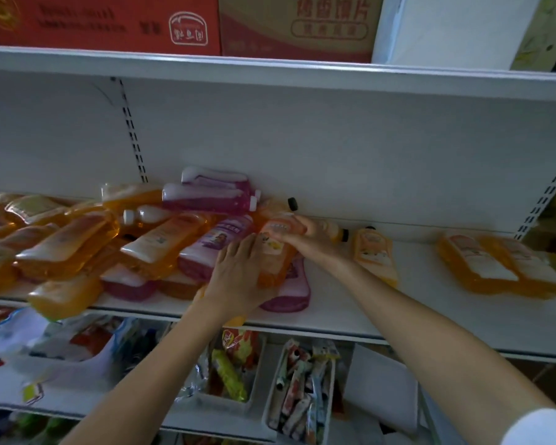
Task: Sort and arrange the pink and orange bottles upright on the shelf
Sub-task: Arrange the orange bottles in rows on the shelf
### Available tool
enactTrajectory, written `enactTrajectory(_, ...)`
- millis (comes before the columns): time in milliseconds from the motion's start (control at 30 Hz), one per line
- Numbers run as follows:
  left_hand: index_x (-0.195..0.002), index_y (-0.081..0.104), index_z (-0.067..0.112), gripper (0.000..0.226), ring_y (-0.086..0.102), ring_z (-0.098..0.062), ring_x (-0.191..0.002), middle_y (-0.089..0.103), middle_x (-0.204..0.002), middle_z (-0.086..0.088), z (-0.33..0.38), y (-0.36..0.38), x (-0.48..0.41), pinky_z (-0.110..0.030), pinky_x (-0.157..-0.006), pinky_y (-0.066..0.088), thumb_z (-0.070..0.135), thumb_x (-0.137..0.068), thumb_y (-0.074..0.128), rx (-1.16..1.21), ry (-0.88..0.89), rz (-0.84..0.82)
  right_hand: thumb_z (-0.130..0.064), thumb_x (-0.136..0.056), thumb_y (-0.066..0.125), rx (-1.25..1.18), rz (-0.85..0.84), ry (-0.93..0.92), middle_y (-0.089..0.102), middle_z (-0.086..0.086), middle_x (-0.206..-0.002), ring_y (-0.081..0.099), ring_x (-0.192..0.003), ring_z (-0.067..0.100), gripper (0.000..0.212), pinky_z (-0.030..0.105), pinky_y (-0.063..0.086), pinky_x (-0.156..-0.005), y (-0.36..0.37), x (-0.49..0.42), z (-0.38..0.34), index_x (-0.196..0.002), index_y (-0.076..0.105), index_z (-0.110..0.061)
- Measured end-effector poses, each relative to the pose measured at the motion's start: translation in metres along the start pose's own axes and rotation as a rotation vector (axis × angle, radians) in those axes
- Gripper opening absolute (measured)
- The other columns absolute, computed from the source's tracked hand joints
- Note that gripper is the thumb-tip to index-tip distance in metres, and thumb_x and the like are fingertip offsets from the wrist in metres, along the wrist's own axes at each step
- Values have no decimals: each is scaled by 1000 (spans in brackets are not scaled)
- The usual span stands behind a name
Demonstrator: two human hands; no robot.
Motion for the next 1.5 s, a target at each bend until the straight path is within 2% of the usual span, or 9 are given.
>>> enactTrajectory(200,-147,2,25,102,12,-30,-141,8,-155,-10,2,-5,0,-41,-113,16,40,-74,71,248,17,7,-36,-65,84,-60,143,-172,60,-8,-119,58,-106,9,71,27,53,-87,-21,19,-28,-127,51,-27)
enactTrajectory(367,-144,2,42,116,40,-28,-126,29,-143,-3,34,-5,-11,-41,-99,41,38,-59,82,462,33,43,-36,-66,83,45,167,-258,58,-11,-117,55,-105,5,71,17,49,-81,-63,39,-40,-128,50,-29)
enactTrajectory(533,-146,-3,34,128,44,-24,-124,39,-141,-4,95,14,-33,-34,-97,40,35,-54,87,623,52,79,-28,-71,81,78,138,-263,57,-20,-107,58,-93,-8,62,12,51,-70,-124,57,-34,-124,50,-32)
enactTrajectory(633,-146,10,27,121,48,-17,-120,47,-134,2,135,24,-48,-19,-88,37,35,-54,88,719,35,71,-33,-71,80,106,150,-213,59,-13,-117,59,-101,3,67,27,54,-82,-168,61,-16,-130,49,-30)
enactTrajectory(800,-142,19,26,115,46,-16,-119,46,-128,4,196,52,-65,-24,-93,40,41,-52,87,746,75,48,-35,-66,83,189,146,-139,59,-21,-110,59,-97,-1,70,25,52,-84,-225,76,19,-126,46,-39)
enactTrajectory(933,-140,20,24,103,46,-13,-117,46,-129,3,233,85,-68,-21,-89,34,33,-61,85,796,82,-28,-44,-51,85,232,124,-70,60,-14,-114,59,-105,10,86,41,52,-90,-256,78,55,-127,45,-38)
enactTrajectory(1167,-145,12,26,103,40,-21,-127,36,-142,-2,253,126,-78,-41,-102,36,37,-67,78,820,27,-94,-68,-38,77,313,87,-21,60,-10,-118,58,-109,14,105,43,52,-91,-276,62,97,-132,41,-37)
enactTrajectory(1367,-144,18,25,101,42,-19,-125,45,-135,-1,248,130,-96,-27,-94,30,33,-65,81,802,-30,-72,-56,-50,82,332,-36,28,59,-9,-121,57,-111,12,98,40,50,-94,-280,33,106,-136,42,-32)
enactTrajectory(1500,-145,12,28,105,33,-20,-132,40,-142,0,238,129,-100,-34,-105,23,51,-65,76,566,-72,-44,-42,-71,76,387,-152,80,54,-6,-129,53,-116,14,82,35,47,-97,-276,19,114,-141,37,-28)
Point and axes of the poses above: each hand's wrist, its own x-axis away from the middle knuckle, its own y-axis out of the palm, z = x × y, the point moved 7 cm from there along -x, towards the middle knuckle
